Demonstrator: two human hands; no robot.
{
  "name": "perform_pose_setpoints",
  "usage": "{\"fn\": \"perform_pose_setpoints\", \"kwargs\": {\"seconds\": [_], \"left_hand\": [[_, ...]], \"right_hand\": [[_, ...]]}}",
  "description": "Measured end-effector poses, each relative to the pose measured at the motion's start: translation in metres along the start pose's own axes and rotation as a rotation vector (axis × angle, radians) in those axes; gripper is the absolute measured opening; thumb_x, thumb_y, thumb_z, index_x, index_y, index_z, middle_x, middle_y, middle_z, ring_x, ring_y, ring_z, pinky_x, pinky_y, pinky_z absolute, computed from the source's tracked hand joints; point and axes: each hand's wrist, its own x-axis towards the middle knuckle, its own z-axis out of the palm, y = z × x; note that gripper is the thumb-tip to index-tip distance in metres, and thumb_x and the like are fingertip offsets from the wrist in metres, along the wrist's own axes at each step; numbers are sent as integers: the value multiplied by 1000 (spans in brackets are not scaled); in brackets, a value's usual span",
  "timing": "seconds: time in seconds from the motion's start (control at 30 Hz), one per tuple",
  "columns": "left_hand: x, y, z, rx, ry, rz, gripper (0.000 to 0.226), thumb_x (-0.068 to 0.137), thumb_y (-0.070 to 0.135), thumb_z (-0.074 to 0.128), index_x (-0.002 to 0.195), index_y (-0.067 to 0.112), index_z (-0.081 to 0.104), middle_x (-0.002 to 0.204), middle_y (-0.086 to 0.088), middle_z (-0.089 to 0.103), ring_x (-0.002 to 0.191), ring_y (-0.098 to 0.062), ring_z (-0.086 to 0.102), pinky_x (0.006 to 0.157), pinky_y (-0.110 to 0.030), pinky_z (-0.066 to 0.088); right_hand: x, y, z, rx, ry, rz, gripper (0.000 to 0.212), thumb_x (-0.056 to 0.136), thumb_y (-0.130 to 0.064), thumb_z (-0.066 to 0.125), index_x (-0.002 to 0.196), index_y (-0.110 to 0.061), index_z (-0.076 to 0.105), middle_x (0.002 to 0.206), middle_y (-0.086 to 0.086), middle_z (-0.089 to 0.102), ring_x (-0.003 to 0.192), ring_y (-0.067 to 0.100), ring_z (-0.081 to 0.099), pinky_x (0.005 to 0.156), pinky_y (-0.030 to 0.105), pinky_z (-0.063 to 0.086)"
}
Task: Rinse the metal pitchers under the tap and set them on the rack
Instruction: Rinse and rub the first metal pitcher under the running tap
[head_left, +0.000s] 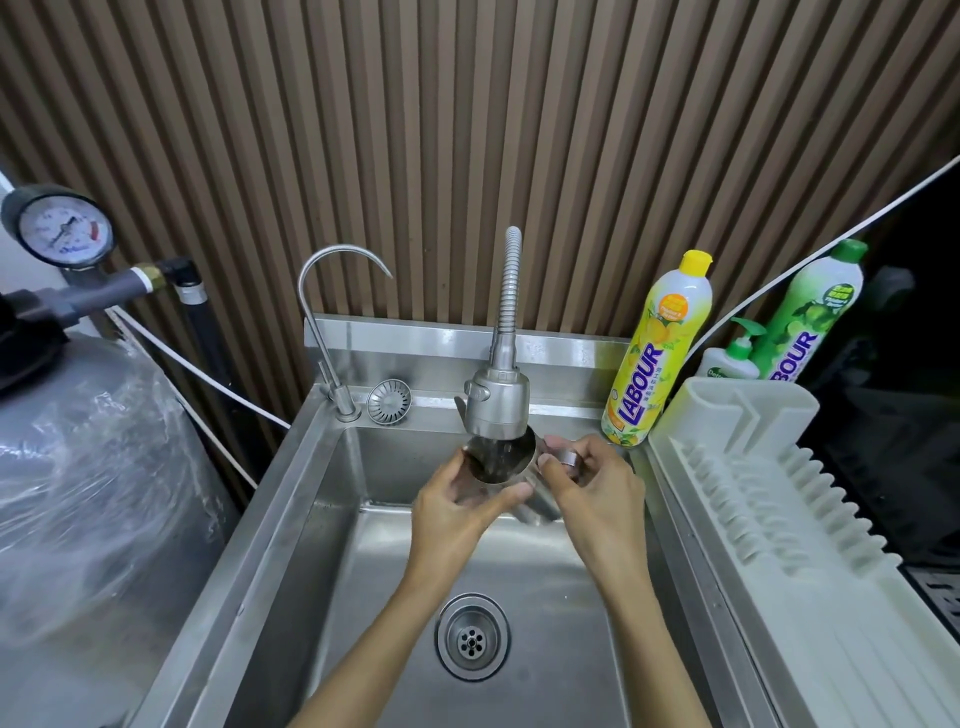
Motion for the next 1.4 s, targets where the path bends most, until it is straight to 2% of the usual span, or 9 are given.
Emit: {"fn": "perform_pose_setpoints", "kwargs": {"seconds": [0.1,0.3,0.43,0.6,0.73,0.9,1.1,1.3,1.4], "left_hand": [[11,4,2,-57,-3,65,64,58,-3,83,108,29,59,104,8,71,96,0,65,80,-8,47],[16,19,-11,237,103,284,82,49,11,84,108,50,43,108,28,49,99,25,46,84,3,34],[7,18,-13,381,233,257,76,50,29,90,119,20,59,105,8,54,100,-1,53,86,-8,37],[-5,12,-11,403,253,122,67,45,75,62,91,26,66,81,5,57,79,-9,60,69,-14,41],[2,-3,-12,166,59,22,45,58,31,87,97,30,66,92,4,71,86,-9,68,71,-6,48],[13,-3,-3,0,2,56,60,63,1,82,109,29,57,109,-2,69,98,-4,66,79,-11,49],[15,21,-10,251,106,254,81,53,4,87,112,39,44,106,29,47,96,30,44,80,7,31],[4,12,-21,318,172,103,66,52,22,89,111,22,59,100,13,62,92,-3,57,77,4,36],[5,-2,-29,145,20,-150,62,47,29,86,105,20,64,98,5,72,94,-11,65,83,-15,47]], "right_hand": [[4,15,16,477,-94,60,23,87,-3,58,72,-17,48,115,-6,67,102,10,63,88,21,47],[12,41,46,1163,-357,338,21,90,1,49,71,-8,44,110,18,58,111,33,54,96,39,49],[6,34,36,914,-378,353,18,88,-9,57,72,-7,50,78,16,65,78,28,65,75,39,59],[6,18,10,464,-252,301,22,83,-17,68,68,-10,54,67,7,67,67,21,69,57,37,59],[1,11,4,97,-63,61,23,76,-23,72,63,-19,54,75,5,69,73,25,65,71,39,54],[5,17,16,406,-109,14,24,87,-5,60,74,-24,51,109,-13,67,103,9,64,92,25,47],[10,38,39,1043,-329,313,22,92,-1,49,72,-8,45,113,13,63,110,30,61,92,36,53],[2,34,37,686,-303,360,21,88,-12,60,71,-7,49,81,16,65,79,25,64,68,33,60],[-1,25,34,329,-163,210,19,83,-12,67,68,-14,54,89,5,70,85,22,66,80,39,56]]}}
